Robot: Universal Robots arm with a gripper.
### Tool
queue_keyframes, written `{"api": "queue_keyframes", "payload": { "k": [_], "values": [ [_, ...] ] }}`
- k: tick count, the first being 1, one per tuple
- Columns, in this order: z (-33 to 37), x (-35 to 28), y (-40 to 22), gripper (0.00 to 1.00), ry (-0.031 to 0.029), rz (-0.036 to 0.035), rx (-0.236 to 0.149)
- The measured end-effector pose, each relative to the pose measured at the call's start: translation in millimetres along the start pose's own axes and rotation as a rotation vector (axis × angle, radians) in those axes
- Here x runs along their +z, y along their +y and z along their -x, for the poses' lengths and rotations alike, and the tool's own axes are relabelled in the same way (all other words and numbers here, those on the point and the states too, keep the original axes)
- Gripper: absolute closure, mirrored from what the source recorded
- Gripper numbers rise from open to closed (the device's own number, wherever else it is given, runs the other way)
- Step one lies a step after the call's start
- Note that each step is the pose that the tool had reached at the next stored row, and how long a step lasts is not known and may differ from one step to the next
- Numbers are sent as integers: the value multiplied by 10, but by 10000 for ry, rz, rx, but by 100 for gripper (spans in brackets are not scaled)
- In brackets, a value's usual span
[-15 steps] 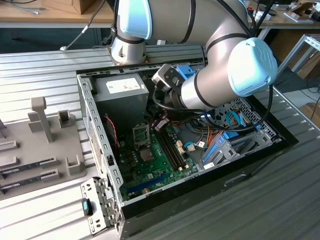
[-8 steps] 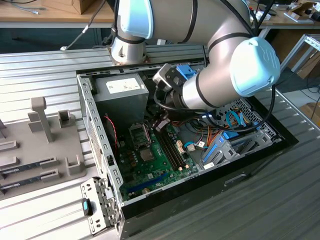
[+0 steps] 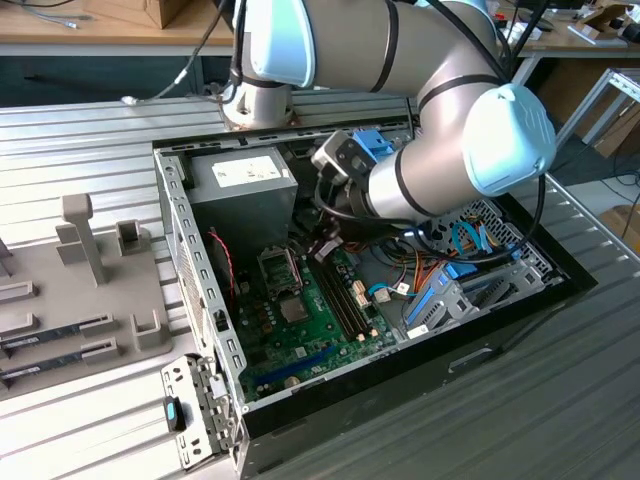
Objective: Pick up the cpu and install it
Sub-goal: 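Close the cpu cover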
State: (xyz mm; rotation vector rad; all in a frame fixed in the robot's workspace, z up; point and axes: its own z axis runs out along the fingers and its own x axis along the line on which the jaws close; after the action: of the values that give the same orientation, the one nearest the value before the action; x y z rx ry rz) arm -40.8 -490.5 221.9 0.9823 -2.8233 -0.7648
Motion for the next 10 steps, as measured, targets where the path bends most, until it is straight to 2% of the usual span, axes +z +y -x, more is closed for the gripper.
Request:
{"api": "queue_keyframes", "payload": {
  "k": [5,7,9,10],
  "values": [
    [57,122,15,89,43,20,26],
    [98,182,50,89,249,-260,102],
    [117,205,67,89,371,-433,148],
    [127,220,76,89,455,-551,179]
  ]
}}
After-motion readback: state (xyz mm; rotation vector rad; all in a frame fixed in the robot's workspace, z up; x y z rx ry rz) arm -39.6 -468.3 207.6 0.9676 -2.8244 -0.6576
